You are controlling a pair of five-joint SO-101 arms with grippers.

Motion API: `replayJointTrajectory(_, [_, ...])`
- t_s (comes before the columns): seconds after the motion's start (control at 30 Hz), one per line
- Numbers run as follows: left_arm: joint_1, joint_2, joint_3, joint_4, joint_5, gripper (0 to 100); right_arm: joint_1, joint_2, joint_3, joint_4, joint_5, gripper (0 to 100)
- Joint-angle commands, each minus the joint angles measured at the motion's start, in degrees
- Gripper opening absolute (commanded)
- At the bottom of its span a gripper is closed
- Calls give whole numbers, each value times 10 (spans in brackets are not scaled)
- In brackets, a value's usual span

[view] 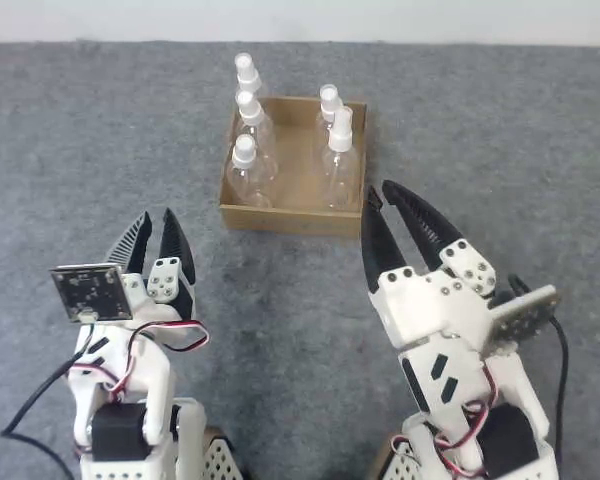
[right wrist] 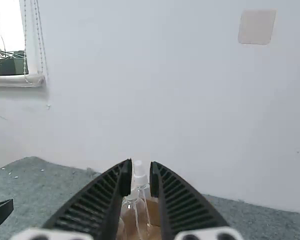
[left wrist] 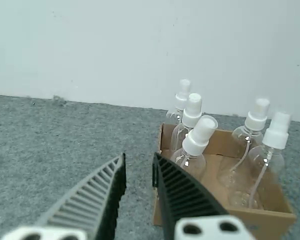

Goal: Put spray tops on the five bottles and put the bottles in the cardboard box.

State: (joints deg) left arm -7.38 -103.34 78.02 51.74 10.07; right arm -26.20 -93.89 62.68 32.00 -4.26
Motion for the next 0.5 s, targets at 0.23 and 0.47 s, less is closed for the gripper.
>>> replayJointTrajectory(0.23, [-2,-8,-10,-21,-2,84,-1,-70,-5,40,50,35])
replayJointTrajectory(0.47, [-2,-8,-10,-21,-2,84,0,-102,4,95,51,37])
